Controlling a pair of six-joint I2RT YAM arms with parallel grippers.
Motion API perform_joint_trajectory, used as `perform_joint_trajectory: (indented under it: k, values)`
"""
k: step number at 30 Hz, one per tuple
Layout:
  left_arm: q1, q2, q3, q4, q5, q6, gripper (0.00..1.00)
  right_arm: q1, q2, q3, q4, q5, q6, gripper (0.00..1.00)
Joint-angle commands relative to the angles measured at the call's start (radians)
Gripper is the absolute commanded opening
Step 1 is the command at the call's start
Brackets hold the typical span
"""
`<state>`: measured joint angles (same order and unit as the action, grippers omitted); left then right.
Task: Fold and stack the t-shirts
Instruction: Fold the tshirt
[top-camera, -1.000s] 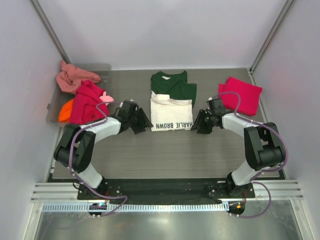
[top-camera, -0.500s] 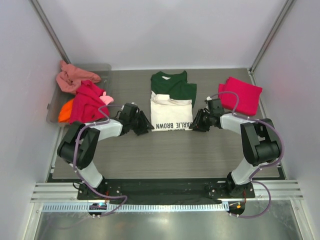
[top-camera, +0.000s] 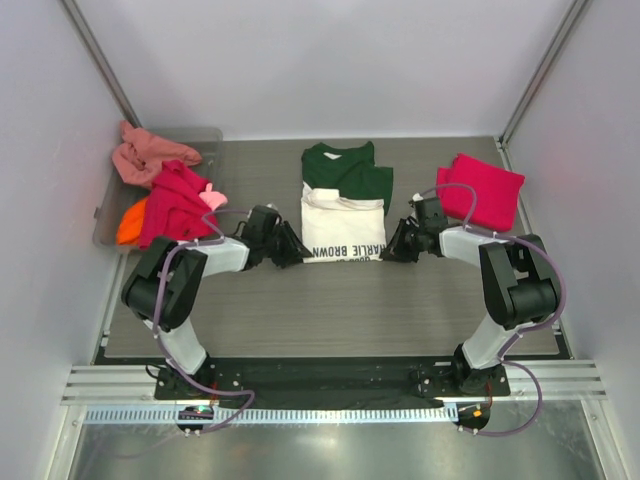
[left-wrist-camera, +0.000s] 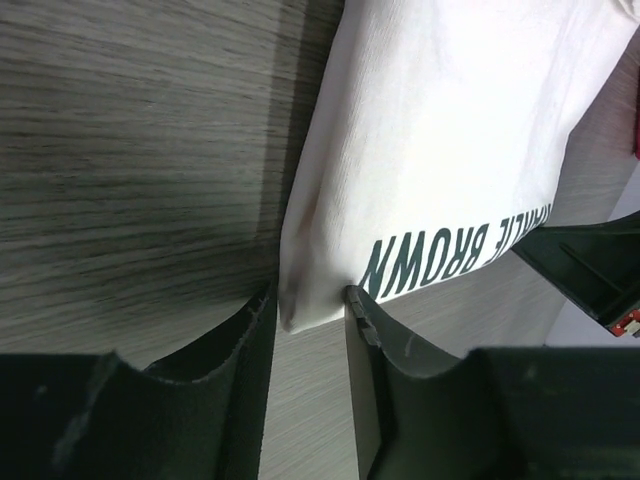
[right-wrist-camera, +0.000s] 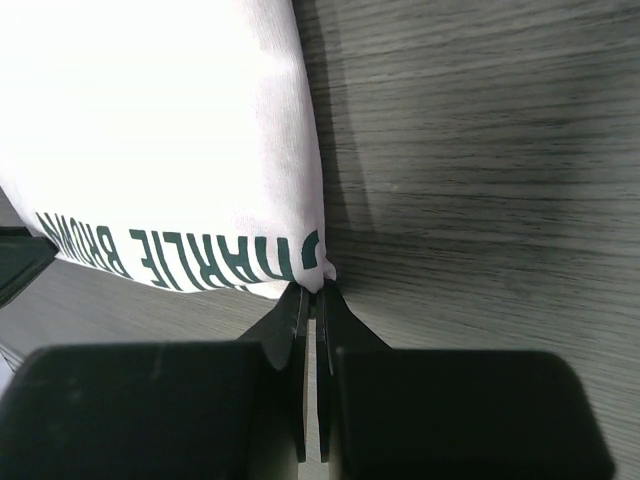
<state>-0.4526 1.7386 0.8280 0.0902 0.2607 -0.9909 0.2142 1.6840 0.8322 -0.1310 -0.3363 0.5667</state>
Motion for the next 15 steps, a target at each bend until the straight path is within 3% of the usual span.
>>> perform_joint_trajectory:
  k: [1,4,5,9,15]
  values:
    - [-0.012,0.041,-0.004,-0.009,-0.009,0.001,0.35,0.005,-0.003,0.007,0.019,0.011,-0.010,0.01]
    - [-0.014,0.044,-0.013,-0.007,-0.012,0.005,0.18,0.005,-0.015,0.004,0.013,0.003,-0.008,0.01]
    - [-0.012,0.039,-0.016,0.003,0.004,0.005,0.02,0.005,-0.023,0.002,0.014,-0.007,-0.010,0.01]
    - [-0.014,-0.017,-0.058,0.025,0.026,0.008,0.00,0.005,-0.082,-0.028,-0.022,-0.016,-0.010,0.01]
    - [-0.032,-0.178,-0.124,-0.055,0.092,0.008,0.00,0.025,-0.305,-0.125,-0.119,-0.055,-0.030,0.01]
